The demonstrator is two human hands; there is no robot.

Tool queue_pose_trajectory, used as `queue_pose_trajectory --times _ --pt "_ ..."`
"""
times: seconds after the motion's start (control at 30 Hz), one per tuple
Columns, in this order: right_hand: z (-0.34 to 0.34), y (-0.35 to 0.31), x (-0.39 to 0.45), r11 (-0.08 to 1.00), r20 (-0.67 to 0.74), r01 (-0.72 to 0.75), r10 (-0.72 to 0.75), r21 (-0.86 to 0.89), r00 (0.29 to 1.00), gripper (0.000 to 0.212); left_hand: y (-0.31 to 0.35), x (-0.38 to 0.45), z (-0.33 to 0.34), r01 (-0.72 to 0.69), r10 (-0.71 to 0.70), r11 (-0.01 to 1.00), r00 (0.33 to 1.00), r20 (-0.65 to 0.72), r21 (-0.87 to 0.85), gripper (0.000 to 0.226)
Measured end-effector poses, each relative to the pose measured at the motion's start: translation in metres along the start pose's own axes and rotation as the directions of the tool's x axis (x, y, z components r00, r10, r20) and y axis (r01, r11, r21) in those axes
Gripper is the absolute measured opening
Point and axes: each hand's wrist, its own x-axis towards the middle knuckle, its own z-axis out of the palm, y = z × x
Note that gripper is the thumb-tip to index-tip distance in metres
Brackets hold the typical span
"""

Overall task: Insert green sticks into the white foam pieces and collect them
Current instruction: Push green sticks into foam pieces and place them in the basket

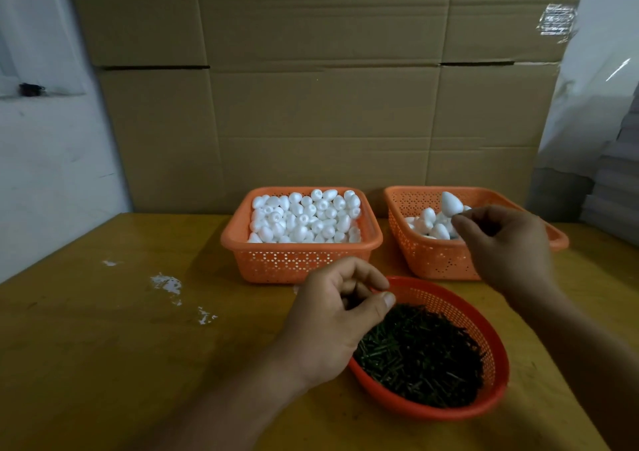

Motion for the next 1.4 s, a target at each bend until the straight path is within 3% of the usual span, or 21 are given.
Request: queue_pose_trajectory --times 0.1,0.3,0.53,0.77,0.97,1.13,1.27,1.4 --pt "-0.004 0.025 0.032 0.969 -0.016 -0.009 0.005 -0.246 1.0 0.012 -0.002 -0.001 0.001 -0.022 0.021 1.0 0.999 0.029 0.023 0.013" --pt "-0.001 0.039 0.068 0.846 0.063 -0.066 0.117 -0.529 0.991 0.036 -0.001 -0.002 0.003 -0.045 0.044 0.997 0.999 0.028 0.064 0.026" --pt "0.008 0.042 0.08 0.771 0.071 -0.192 0.293 -0.607 0.954 0.027 0.001 -0.003 0.004 -0.052 0.05 0.997 0.998 0.025 0.062 0.03" --pt "0.008 0.047 0.082 0.746 0.021 -0.232 0.313 -0.624 0.95 0.023 0.003 -0.004 0.005 -0.062 0.059 0.996 0.997 0.043 0.057 0.035" --pt "-0.001 0.047 0.069 0.82 -0.072 -0.136 0.116 -0.556 0.991 0.017 0.007 -0.004 0.004 -0.092 0.092 0.994 0.996 0.015 0.057 0.048" --pt "-0.003 0.016 0.034 0.968 -0.072 -0.034 0.016 -0.25 0.997 0.01 0.008 -0.004 0.003 -0.059 0.057 0.997 0.998 0.027 0.052 0.041" --pt "-0.008 -0.017 -0.01 0.996 0.033 0.052 -0.05 -0.068 0.998 0.017 0.009 -0.002 -0.001 -0.017 0.016 1.0 1.0 -0.003 -0.019 0.027" --pt "-0.008 -0.035 -0.044 0.992 0.204 0.125 -0.122 -0.003 0.971 0.021 0.016 0.006 -0.011 0.047 -0.048 0.999 0.998 -0.047 -0.018 0.01"
